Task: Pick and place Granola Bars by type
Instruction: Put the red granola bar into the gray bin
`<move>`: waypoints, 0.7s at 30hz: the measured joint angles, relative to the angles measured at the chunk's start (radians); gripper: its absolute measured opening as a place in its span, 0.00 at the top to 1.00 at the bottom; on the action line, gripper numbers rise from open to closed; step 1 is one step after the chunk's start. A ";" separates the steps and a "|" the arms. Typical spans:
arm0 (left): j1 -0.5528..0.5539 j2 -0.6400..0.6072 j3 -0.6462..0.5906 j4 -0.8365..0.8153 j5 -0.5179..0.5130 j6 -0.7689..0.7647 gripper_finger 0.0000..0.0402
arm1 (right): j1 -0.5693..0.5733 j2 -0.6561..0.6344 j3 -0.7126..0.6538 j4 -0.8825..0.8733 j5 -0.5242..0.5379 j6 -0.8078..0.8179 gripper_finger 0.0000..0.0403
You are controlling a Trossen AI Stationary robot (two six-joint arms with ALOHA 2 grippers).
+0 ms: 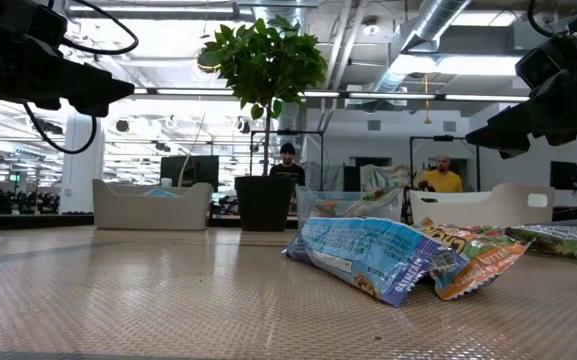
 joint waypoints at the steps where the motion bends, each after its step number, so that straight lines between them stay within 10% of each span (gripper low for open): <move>1: 0.000 0.000 0.000 0.000 0.000 0.000 0.47 | 0.000 0.000 0.000 0.000 0.000 0.000 0.46; 4: 0.000 0.000 0.000 0.000 0.000 0.000 0.47 | 0.002 0.000 0.000 -0.001 -0.001 0.063 0.46; 12: 0.000 0.000 0.000 0.000 -0.001 0.000 0.47 | -0.002 0.008 0.056 -0.064 -0.001 0.883 0.46; 21: 0.000 0.000 0.000 0.000 -0.002 0.000 0.47 | 0.000 0.288 0.266 -0.085 0.161 0.769 0.46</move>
